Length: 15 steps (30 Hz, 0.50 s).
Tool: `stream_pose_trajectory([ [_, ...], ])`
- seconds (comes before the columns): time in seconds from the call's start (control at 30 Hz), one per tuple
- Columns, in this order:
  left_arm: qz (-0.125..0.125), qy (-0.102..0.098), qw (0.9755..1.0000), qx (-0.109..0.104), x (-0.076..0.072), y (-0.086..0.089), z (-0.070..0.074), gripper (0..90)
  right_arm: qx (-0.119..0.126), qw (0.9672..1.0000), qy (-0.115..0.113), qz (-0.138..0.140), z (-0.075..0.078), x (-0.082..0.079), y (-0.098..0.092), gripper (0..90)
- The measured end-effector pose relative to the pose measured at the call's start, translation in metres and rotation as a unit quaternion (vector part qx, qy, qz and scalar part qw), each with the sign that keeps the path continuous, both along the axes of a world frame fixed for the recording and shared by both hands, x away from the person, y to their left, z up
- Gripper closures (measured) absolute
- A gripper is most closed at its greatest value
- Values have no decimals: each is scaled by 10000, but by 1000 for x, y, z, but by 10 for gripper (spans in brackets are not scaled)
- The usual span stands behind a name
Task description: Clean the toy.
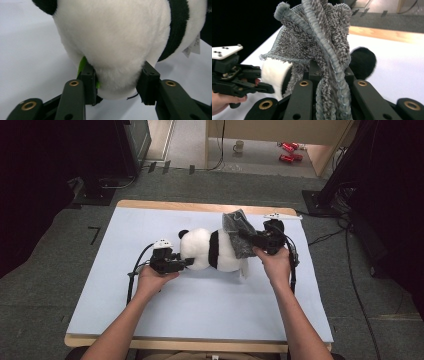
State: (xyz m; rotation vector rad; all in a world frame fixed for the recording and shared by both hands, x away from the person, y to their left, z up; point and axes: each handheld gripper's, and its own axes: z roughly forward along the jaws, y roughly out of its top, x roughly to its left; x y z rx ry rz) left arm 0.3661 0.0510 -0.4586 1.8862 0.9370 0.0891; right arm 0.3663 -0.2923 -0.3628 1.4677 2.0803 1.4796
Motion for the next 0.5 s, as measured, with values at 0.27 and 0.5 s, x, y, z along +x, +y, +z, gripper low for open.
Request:
stream_pose_trajectory([
  [0.27,32,490,9988,-52,-21,5,12,638,34,9981,-231,572,23,-20,39,786],
  [0.5,113,539,9985,-51,-36,-5,13,631,-89,9927,-28,1202,6,-31,92,786],
])
